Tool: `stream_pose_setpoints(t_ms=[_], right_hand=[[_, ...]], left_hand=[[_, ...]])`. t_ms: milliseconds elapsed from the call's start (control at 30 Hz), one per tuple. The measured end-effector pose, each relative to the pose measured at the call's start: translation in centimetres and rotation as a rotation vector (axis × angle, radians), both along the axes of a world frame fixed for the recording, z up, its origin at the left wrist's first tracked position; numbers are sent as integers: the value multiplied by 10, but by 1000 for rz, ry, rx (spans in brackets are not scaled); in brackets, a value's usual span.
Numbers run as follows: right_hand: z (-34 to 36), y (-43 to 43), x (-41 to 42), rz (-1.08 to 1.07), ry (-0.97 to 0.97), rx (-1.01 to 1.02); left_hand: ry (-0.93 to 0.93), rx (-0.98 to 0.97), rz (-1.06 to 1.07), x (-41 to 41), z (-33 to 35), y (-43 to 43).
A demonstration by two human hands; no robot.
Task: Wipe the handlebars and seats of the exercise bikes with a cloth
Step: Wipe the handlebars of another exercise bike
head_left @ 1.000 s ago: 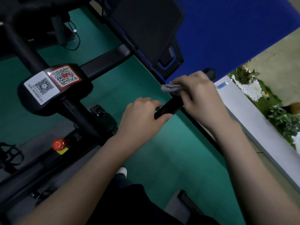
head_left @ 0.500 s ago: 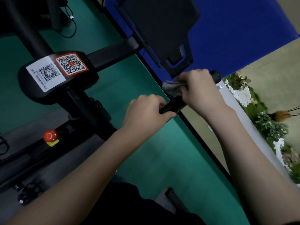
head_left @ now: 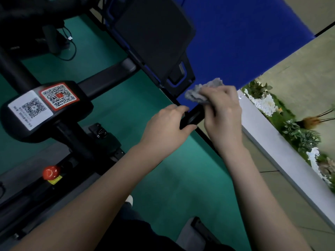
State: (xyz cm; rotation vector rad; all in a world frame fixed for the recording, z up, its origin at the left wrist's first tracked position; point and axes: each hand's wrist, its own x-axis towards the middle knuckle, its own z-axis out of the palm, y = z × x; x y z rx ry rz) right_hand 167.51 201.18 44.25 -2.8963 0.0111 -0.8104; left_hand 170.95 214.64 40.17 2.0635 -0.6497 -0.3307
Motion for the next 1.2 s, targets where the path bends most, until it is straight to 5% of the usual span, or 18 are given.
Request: stream_pose_setpoints(t_ms=[233, 433, 533, 733, 833, 1000, 1200], right_hand=[[-25, -21, -1, -15, -404, 130], [-28, 0, 6, -269, -615, 703], [-6, -17, 14, -266, -426, 798], [43, -70, 43, -13, 330, 717], [35, -77, 46, -39, 398, 947], [-1, -62, 21, -107, 36, 1395], [-27, -20, 1, -221, -451, 1422]], left_hand=[[-46, -19, -36, 8, 7, -17], [-95, -55, 20, 5, 5, -27], [-115, -58, 39, 6, 3, -28], [-117, -68, 57, 7, 1, -29], [-108, -75, 60, 7, 1, -28], [-103, -77, 61, 7, 0, -29], [-124, -75, 63, 7, -1, -30]])
